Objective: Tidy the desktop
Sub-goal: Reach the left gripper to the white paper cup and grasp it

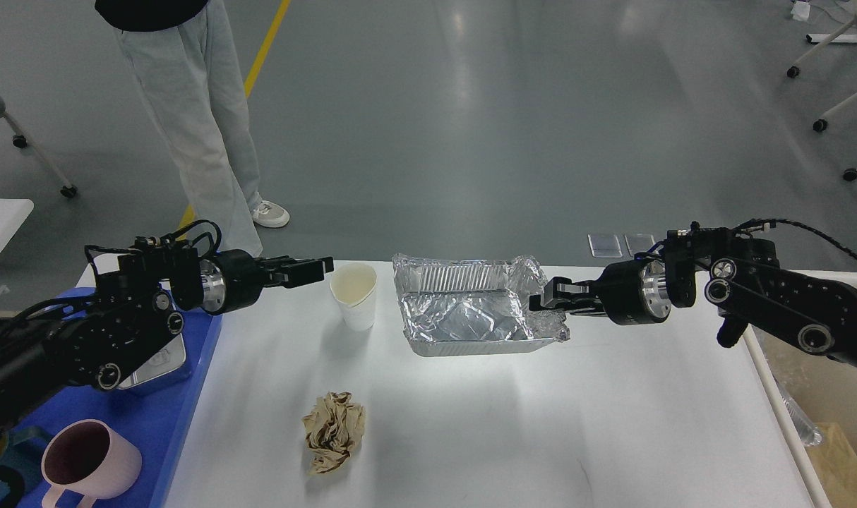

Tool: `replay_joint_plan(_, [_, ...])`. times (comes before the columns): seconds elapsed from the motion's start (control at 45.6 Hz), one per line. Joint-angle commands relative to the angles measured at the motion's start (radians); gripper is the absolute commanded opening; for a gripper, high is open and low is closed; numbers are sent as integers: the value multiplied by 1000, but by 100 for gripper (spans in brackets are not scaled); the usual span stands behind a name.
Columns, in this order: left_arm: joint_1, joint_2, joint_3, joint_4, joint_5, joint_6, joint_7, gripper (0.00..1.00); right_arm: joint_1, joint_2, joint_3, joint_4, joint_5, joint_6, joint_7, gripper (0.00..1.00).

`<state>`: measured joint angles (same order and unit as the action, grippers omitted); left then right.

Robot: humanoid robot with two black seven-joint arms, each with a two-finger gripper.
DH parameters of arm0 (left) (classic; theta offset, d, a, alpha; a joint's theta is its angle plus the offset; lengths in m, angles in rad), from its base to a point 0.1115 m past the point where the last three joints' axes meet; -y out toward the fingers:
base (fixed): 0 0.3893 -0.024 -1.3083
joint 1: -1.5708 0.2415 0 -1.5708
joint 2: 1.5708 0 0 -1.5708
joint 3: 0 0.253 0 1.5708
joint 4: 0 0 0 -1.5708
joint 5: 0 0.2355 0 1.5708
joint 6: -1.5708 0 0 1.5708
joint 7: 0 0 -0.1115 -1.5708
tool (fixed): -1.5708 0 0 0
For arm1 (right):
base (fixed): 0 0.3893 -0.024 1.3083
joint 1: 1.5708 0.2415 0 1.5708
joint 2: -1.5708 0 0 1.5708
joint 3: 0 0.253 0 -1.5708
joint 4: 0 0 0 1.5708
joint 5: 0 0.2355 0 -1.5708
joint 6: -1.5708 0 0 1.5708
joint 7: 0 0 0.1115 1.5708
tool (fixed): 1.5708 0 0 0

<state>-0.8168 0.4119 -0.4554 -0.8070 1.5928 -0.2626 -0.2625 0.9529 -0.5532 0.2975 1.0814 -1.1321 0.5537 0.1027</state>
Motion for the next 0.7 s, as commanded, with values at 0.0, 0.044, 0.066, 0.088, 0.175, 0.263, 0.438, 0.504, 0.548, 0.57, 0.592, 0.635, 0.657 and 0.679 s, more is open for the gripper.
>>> replay_joint_plan(0.0, [-21, -70, 90, 100, -16, 65, -1, 94, -2, -5, 0, 0, 2, 0, 0, 0])
replay_joint_plan(0.044, [-24, -90, 113, 129, -17, 80, -1, 93, -2, -8, 0, 0, 2, 0, 0, 0])
replay_joint_plan(0.066, [-24, -97, 121, 141, -17, 86, -1, 93, -2, -8, 0, 0, 2, 0, 0, 0])
replay_joint_plan(0.088, [-24, -102, 129, 153, -17, 92, -3, 92, -3, -8, 0, 0, 2, 0, 0, 0])
replay_joint_plan(0.175, [-24, -122, 142, 192, -20, 106, -6, 90, -9, -10, 0, 0, 2, 0, 0, 0])
replay_joint_plan(0.263, [-24, -128, 142, 203, -19, 109, -3, 81, -16, -11, 2, 0, 2, 0, 0, 0])
replay_joint_plan(0.438, [-39, -163, 149, 249, -20, 108, 0, 58, -19, -17, 2, 2, 3, 0, 0, 0])
replay_joint_plan(0.504, [-44, -189, 149, 282, -24, 109, -1, 57, -19, -25, 2, 2, 3, 0, 0, 0])
replay_joint_plan(0.548, [-45, -202, 149, 298, -27, 109, -6, 56, -19, -28, 2, 2, 3, 0, 0, 0])
replay_joint_plan(0.57, [-45, -205, 149, 304, -30, 109, -6, 56, -19, -28, 2, 2, 5, 2, 0, 0])
replay_joint_plan(0.592, [-45, -208, 149, 307, -33, 111, -6, 56, -19, -28, 2, 3, 5, 2, 0, 0])
replay_joint_plan(0.635, [-47, -214, 149, 315, -42, 111, -7, 55, -19, -30, 2, 3, 5, 2, 0, 0])
replay_joint_plan(0.657, [-47, -217, 149, 319, -47, 111, -7, 55, -19, -31, 2, 3, 5, 3, 0, 0])
replay_joint_plan(0.679, [-48, -222, 149, 322, -50, 111, -7, 54, -20, -33, 2, 3, 5, 3, 0, 0])
